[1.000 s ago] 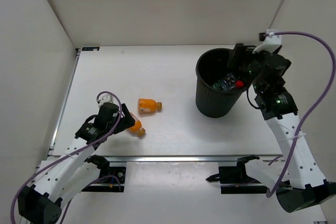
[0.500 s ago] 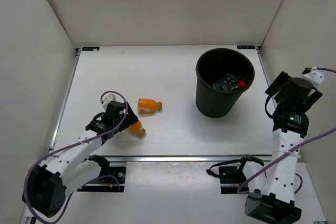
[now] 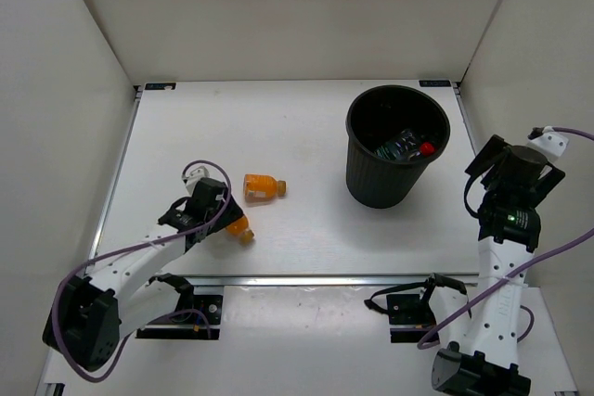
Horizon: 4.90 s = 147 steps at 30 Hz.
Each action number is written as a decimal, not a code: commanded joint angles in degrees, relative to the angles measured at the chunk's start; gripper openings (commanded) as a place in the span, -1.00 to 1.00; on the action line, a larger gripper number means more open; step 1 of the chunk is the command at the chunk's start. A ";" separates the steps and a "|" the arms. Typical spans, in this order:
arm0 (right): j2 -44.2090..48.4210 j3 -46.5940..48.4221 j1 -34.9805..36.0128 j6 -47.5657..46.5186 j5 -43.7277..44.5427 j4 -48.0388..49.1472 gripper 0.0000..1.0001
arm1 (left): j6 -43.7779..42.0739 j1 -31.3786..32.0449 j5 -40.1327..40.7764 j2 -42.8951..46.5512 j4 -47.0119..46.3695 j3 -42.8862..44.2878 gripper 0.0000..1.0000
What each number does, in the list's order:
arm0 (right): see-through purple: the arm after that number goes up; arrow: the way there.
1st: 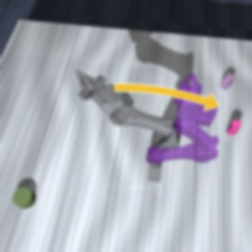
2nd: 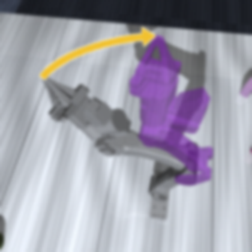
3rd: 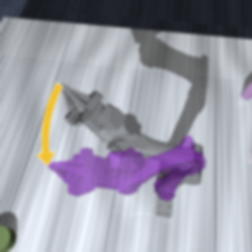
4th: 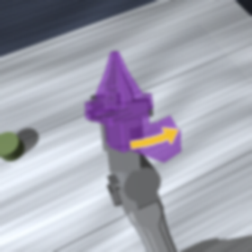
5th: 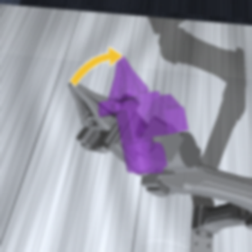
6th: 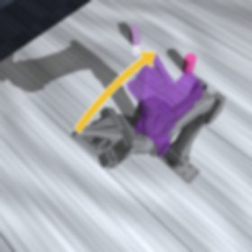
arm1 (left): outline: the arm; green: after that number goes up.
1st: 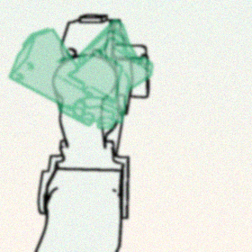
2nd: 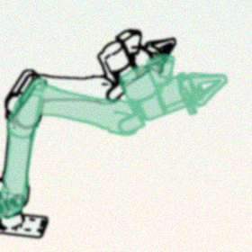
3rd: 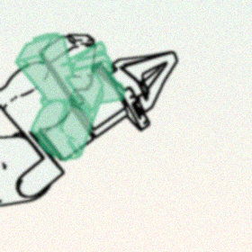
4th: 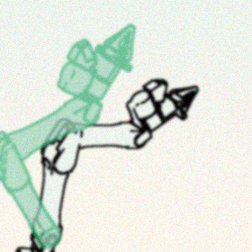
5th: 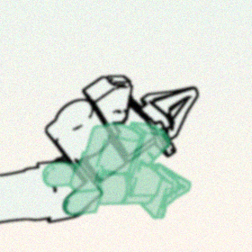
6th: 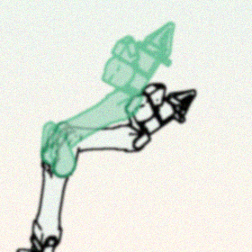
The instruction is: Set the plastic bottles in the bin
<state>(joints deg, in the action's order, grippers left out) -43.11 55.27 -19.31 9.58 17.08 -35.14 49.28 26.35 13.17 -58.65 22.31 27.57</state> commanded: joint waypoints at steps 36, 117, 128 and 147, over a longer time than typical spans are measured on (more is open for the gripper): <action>7.69 -13.35 0.59 1.84 5.24 -0.19 0.98 | -17.81 25.51 -7.46 -59.37 0.71 106.08 0.47; 9.19 -17.73 3.41 -0.45 8.95 1.21 0.99 | 13.34 11.35 20.32 -23.71 -15.43 31.46 0.06; 9.28 -23.98 1.12 8.87 -4.78 2.00 1.00 | -12.43 23.64 7.77 -35.88 -18.88 67.56 0.23; 8.49 -20.20 1.29 5.62 1.63 1.21 0.98 | -25.98 27.53 2.56 -49.20 5.44 101.46 0.98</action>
<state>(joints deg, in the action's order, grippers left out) -34.26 31.64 -18.41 16.10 16.14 -35.75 28.49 54.43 12.47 -118.37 21.91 124.55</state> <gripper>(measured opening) 0.991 0.988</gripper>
